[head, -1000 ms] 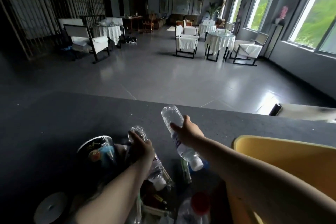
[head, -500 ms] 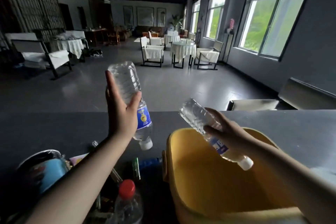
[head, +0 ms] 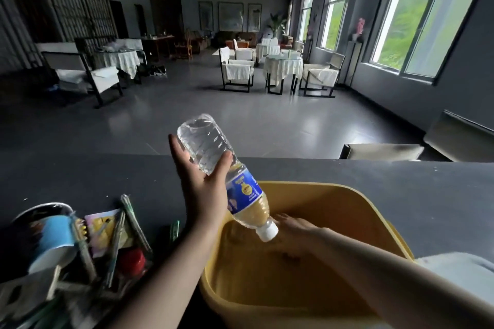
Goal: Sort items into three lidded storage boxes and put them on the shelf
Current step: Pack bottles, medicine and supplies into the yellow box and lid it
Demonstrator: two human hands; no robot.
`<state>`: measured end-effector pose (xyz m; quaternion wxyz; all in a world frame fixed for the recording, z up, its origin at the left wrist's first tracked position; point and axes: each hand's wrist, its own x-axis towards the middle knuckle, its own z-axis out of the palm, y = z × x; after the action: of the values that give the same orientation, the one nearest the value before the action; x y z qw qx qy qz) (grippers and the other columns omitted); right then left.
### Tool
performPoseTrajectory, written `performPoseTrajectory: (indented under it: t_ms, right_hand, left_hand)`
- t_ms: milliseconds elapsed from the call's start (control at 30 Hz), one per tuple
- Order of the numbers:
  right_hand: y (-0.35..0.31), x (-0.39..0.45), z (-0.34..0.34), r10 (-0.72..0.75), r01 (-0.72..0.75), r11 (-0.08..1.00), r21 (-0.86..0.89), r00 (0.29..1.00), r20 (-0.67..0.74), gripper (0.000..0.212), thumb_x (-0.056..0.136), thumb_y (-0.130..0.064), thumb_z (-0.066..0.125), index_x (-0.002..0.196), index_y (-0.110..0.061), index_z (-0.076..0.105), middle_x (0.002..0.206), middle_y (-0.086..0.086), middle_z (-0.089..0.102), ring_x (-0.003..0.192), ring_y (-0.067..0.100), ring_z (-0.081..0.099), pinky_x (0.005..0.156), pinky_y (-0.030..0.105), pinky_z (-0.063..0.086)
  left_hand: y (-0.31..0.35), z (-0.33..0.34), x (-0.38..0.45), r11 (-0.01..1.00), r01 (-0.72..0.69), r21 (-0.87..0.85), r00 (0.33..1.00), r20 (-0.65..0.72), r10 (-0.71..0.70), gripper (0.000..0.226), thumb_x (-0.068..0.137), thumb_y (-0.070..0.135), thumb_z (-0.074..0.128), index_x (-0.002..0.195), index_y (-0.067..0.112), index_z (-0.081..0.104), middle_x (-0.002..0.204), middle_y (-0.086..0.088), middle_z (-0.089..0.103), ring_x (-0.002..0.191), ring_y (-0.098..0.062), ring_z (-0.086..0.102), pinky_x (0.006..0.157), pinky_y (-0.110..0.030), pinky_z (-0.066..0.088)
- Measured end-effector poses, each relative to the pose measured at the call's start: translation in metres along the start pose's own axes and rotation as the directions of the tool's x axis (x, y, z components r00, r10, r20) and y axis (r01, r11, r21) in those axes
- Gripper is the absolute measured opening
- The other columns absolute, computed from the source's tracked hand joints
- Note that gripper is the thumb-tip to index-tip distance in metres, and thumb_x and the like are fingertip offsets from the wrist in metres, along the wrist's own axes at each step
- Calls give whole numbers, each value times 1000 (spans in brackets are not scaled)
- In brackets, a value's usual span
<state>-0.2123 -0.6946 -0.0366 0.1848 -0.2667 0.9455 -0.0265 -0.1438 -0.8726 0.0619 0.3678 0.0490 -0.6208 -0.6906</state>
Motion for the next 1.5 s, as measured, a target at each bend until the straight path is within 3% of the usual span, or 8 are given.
performPoseTrajectory:
  t_ms: [133,233,400,567,800,967,1233,1500]
  right_hand:
    - [-3,1,1,-13,10,999,-52,998,-56,66,90,-36,58,147,-20,28,154,8,28,144,25,20,114,39,19]
    - [-7,-9,-23,11,28,969,244,987,-157,37,91,-23,60,126,-16,53,129,7,57,118,21,53,89,22,43]
    - [-24,-60,-75,-83,311,298,903,950,-300,53,86,-54,48,133,-29,47,128,-3,59,116,17,58,97,36,48]
    - [-31,-82,-50,-119,454,622,637,860,-497,75,77,-41,67,141,-28,30,117,0,66,101,10,66,86,32,56]
    - [11,-63,-10,-212,254,958,134,941,-264,81,83,-37,70,145,-48,18,143,-5,45,119,15,50,87,15,45]
    - [2,-50,9,-399,400,907,-130,916,33,82,88,-40,62,149,-42,8,156,-3,25,140,19,27,106,36,36]
    - [-5,-34,24,-371,318,843,-434,928,-41,84,85,-54,60,148,-41,6,150,5,31,138,25,26,110,43,29]
    - [3,-42,15,-160,137,968,-210,982,-96,78,79,-62,61,145,-43,23,148,-11,30,141,15,22,112,34,25]
  left_hand:
    - [-9,10,-11,996,52,-72,999,-9,-53,107,67,27,75,149,39,6,154,-5,27,133,-16,43,107,-48,40]
    - [-12,16,-21,992,63,-107,998,13,-62,106,68,20,75,145,49,7,148,-8,34,126,-20,50,104,-50,43]
    - [-16,28,-35,988,154,-32,987,-46,-155,102,70,16,81,138,56,17,131,-2,38,115,-25,53,93,-43,49]
    - [-17,24,-48,955,291,53,950,107,-295,49,90,43,55,134,41,34,137,-4,45,113,-23,55,83,-40,54]
    - [-47,-46,-47,568,-238,788,897,402,-182,60,93,51,23,145,25,36,157,5,23,145,-13,13,119,-32,6]
    - [-55,-55,-49,522,-245,817,861,431,-270,78,82,64,10,147,26,29,158,10,15,146,-9,7,120,-33,5]
    - [-64,-54,-49,578,-199,791,889,394,-234,54,95,52,30,140,24,44,155,10,27,144,-11,19,118,-39,17]
    - [-23,-52,-60,568,-350,745,908,418,12,40,99,34,41,131,15,56,139,0,51,130,-15,44,110,-30,32]
